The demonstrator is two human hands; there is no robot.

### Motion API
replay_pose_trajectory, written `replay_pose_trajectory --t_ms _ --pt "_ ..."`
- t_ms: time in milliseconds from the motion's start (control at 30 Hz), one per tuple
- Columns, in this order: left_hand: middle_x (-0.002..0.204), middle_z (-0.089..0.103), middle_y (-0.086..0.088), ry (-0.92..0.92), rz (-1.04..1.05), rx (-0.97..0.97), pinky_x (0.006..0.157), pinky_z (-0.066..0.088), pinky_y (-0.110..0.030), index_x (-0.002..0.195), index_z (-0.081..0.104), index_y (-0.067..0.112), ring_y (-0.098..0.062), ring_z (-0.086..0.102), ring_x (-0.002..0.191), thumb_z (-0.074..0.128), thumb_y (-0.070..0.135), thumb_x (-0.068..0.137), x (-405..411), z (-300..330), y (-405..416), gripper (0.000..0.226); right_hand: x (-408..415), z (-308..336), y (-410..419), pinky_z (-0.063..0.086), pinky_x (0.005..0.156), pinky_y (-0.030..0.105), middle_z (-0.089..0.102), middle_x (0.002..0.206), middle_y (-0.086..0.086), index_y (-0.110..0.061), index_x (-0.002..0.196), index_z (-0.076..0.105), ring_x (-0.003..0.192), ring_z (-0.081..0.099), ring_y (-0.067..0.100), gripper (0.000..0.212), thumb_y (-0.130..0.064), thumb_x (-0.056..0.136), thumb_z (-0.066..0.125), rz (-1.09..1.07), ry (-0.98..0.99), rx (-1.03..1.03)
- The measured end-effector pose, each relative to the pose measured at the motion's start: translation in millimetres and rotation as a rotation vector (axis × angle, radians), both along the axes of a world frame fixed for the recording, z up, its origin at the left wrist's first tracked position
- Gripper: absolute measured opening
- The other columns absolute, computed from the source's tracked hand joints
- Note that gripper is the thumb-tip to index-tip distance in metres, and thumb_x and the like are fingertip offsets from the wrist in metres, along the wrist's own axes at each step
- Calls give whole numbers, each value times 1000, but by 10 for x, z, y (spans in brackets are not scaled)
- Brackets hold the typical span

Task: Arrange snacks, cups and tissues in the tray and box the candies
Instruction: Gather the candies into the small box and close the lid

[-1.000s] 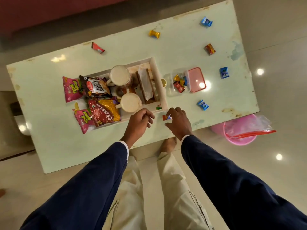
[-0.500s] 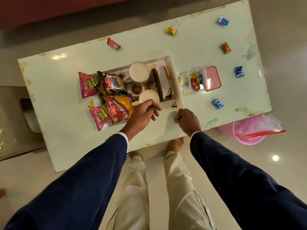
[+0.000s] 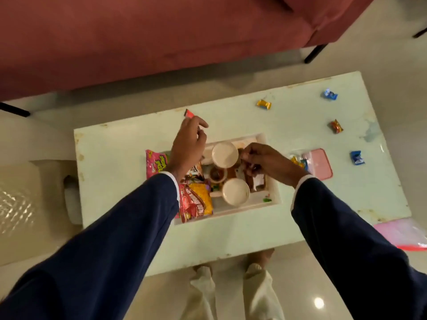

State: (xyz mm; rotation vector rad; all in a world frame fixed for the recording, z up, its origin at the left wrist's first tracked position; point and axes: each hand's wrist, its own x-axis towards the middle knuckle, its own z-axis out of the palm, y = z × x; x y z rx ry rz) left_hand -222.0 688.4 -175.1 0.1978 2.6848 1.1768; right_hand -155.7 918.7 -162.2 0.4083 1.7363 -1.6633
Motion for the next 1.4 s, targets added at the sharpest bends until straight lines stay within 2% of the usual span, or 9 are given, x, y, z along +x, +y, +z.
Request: replay_pose_trajectory --t_ms 133,267,567,733,833,1033,1167,1300,1400 --pt "140 48 -11 -85 -142 -417 97 48 -47 134 55 20 -35 57 121 58 5 93 -634 -309 -149 45 -499 -137 -2 43 51 27 62 76 12 -7 90 56 54 55 16 13 -2 98 47 -61 73 151" --pt "153 40 -10 -89 -318 -560 103 50 -51 142 50 23 -38 53 128 63 -7 87 -927 -605 -94 65 -716 -312 6 39 49 26 62 74 10 -8 90 58 56 52 16 14 -5 96 45 -70 106 230" --pt "126 53 -19 121 -411 -730 79 60 -43 119 52 10 -34 65 94 72 7 92 -1030 -1075 -79 34 -722 -590 127 41 54 27 66 77 6 -6 102 61 63 55 19 13 -14 98 52 -255 103 226" --pt "124 63 -18 276 -479 -929 91 53 -48 120 59 7 -36 64 110 63 25 100 -1002 -996 -76 28 -632 -595 344 42 50 23 67 75 5 -9 97 62 57 56 15 12 -11 97 51 -322 89 198" --pt "115 67 -14 252 -396 -782 92 51 -50 112 58 9 -33 64 103 63 22 99 -988 -894 125 19 -562 -548 525 41 47 22 67 73 4 -9 95 62 54 56 13 12 -9 96 50 -354 75 170" --pt "91 64 -2 9 -411 -324 60 49 -26 104 39 29 -12 61 71 47 0 101 -1063 -719 1047 30 -401 -516 941 39 48 25 62 70 10 -8 86 59 51 54 16 22 2 92 41 -439 30 136" --pt "113 64 -12 62 -428 -350 71 44 -35 115 48 19 -21 58 86 41 17 106 -1110 -739 1782 12 -276 -551 1206 29 46 22 51 63 11 -7 74 57 49 41 18 31 9 83 32 -489 16 130" --pt "138 44 -22 14 -555 -622 87 55 -50 136 41 18 -42 61 104 59 23 99 -1097 -902 2217 42 -178 -611 1441 28 46 24 51 65 10 -8 78 57 51 38 18 28 8 85 35 -499 1 125" --pt "128 43 -22 -3 -547 -673 85 55 -52 120 40 21 -44 61 95 59 18 98 -1098 -1025 2321 30 -100 -663 1635 38 51 28 60 73 10 -10 88 58 58 47 17 26 7 88 38 -484 -22 106"
